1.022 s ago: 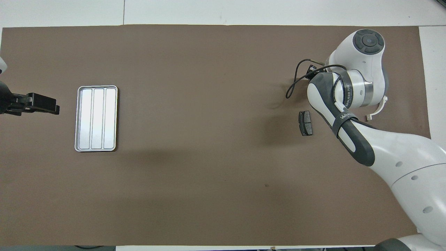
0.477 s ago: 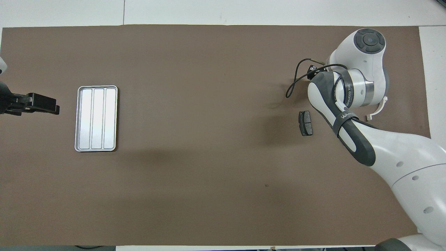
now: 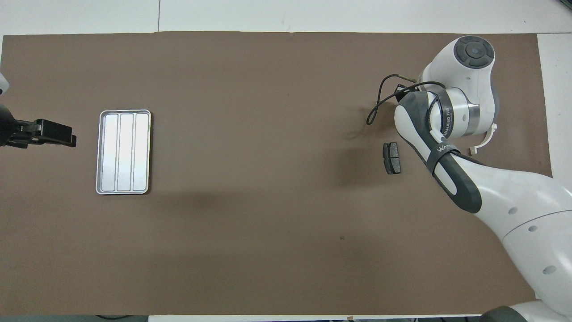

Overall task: Pick bearing gear from pile to tray
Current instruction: 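Grasp the small dark bearing with the right gripper and lift it, then carry the bearing to the table center and release it with the right gripper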

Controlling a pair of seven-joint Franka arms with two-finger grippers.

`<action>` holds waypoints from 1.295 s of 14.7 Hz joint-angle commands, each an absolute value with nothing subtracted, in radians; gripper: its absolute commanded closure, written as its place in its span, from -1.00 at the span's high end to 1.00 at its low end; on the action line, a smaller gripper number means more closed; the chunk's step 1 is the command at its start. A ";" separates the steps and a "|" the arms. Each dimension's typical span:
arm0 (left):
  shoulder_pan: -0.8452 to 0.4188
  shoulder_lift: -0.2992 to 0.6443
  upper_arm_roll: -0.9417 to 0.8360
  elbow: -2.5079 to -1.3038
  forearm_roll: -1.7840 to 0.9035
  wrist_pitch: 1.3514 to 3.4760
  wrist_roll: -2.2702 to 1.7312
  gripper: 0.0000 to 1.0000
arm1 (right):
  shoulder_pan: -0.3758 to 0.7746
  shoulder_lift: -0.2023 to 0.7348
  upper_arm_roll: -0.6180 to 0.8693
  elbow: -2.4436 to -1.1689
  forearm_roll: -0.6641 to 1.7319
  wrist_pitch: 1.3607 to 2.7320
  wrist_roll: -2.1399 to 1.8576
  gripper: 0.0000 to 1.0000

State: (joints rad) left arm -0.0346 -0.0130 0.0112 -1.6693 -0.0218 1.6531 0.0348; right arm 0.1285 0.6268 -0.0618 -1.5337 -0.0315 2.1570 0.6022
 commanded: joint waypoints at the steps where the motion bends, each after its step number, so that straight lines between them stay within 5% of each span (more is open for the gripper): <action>1: -0.035 -0.028 0.015 -1.683 -0.037 1.658 0.044 1.00 | 0.117 0.629 -0.060 -1.529 -0.034 2.138 0.589 -1.00; 10: -0.035 -0.028 0.015 -1.683 -0.037 1.658 0.044 1.00 | 0.146 0.460 -0.052 -1.514 -0.032 1.915 0.474 -1.00; 19: -0.035 -0.028 0.015 -1.683 -0.037 1.658 0.044 1.00 | 0.365 0.422 -0.035 -1.381 -0.008 1.729 0.828 -1.00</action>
State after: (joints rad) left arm -0.0346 -0.0130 0.0112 -1.6693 -0.0218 1.6531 0.0348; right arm 0.3313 0.4113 -0.0377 -1.4079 -0.0277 1.7457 0.7359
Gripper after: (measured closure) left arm 0.000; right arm 0.767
